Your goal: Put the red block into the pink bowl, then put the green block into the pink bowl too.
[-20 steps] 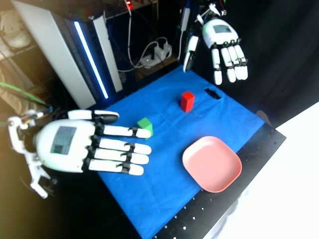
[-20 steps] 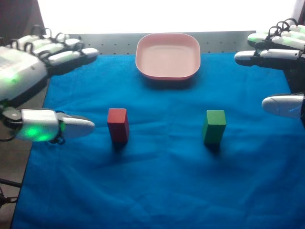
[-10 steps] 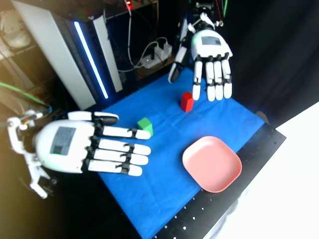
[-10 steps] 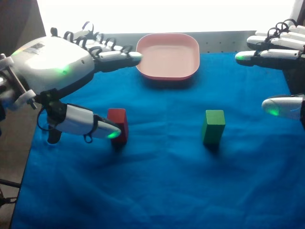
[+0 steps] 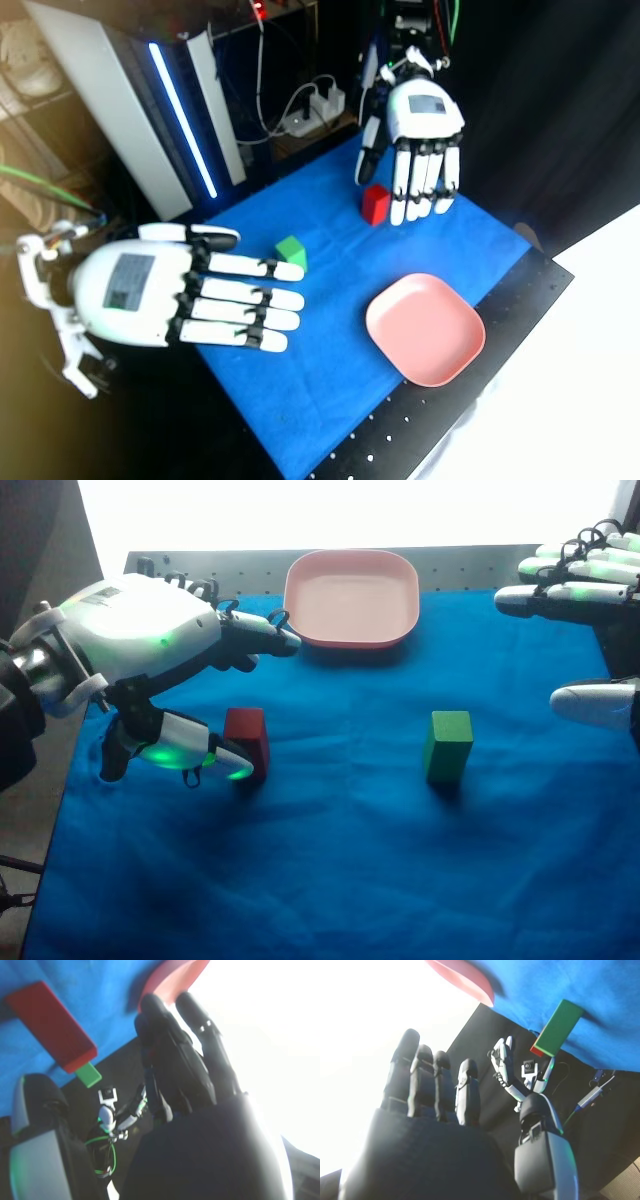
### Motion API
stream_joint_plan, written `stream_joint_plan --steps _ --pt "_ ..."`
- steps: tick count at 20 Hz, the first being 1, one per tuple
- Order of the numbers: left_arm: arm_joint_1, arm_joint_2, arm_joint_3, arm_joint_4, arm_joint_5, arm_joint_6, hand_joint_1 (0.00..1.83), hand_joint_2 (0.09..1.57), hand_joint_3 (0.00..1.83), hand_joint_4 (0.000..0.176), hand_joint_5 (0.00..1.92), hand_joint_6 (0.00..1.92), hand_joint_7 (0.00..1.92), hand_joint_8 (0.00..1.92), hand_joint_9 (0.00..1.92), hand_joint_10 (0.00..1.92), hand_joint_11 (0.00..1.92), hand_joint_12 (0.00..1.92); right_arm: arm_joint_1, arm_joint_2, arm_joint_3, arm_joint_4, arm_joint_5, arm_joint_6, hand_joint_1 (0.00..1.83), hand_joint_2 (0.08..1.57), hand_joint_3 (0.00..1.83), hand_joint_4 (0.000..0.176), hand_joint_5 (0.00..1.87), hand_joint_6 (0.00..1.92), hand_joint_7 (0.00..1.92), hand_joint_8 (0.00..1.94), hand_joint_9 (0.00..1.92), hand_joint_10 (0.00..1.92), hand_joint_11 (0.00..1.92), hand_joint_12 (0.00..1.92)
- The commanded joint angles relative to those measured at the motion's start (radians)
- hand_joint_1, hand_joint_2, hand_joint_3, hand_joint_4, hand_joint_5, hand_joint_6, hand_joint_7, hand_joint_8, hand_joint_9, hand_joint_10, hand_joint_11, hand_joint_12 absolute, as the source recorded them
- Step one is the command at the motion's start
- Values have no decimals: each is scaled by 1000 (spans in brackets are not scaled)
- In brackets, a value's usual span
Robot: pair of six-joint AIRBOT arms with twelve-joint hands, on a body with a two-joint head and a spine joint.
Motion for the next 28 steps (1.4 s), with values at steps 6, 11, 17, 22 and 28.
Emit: stream_joint_plan --steps 6,11,17,22,28 --pt "-16 -42 46 -23 -64 -2 880 880 1 23 681 5 978 7 1037 26 522 1116 17 1 5 35 112 7 184 1193 0 107 322 4 231 3 178 3 0 751" --pt "-16 -56 56 -35 -54 -2 1002 958 0 10 854 1 1153 4 1078 389 592 1542 17 -1 5 35 112 7 184 1191 2 126 284 0 209 1 186 1 0 753" --pt "-16 -60 59 -37 -56 -2 1012 973 3 0 873 4 1187 10 958 890 698 1562 17 -5 8 35 112 7 213 1193 0 117 303 3 231 1 204 3 0 804" --pt "-16 -68 62 -37 -61 -2 1024 1021 5 0 930 4 1226 9 965 917 674 1603 17 -10 13 35 112 7 212 1195 2 113 292 2 231 1 203 3 2 784" --pt "-20 -79 68 -36 -64 -2 1282 1065 0 0 1147 486 1096 1004 1111 1194 954 1657 17 -14 17 35 112 7 227 1193 0 101 306 3 225 1 211 3 7 785"
